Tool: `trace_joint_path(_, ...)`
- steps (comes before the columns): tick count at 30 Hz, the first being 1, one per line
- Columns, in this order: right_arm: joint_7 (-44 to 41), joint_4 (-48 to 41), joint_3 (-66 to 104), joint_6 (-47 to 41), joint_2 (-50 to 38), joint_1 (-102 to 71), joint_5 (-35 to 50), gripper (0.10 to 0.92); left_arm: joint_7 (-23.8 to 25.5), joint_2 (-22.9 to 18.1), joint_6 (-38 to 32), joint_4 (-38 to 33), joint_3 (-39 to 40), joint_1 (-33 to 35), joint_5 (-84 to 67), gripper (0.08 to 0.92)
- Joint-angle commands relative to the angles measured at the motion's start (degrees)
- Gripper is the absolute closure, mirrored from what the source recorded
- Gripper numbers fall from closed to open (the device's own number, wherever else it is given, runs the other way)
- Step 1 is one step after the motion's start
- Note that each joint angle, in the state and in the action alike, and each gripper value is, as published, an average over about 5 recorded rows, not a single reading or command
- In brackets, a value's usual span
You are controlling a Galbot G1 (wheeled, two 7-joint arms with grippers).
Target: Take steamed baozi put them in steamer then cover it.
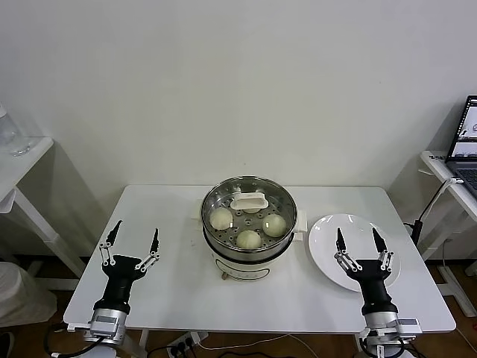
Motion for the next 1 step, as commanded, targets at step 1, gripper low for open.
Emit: trace_joint_path(1,0.1,0.0,-0.1,-0.3,0.1,0.0,-0.6,0.203,0.3,0.1,-0.4,0.3,0.1,0.4,0.0,0.177)
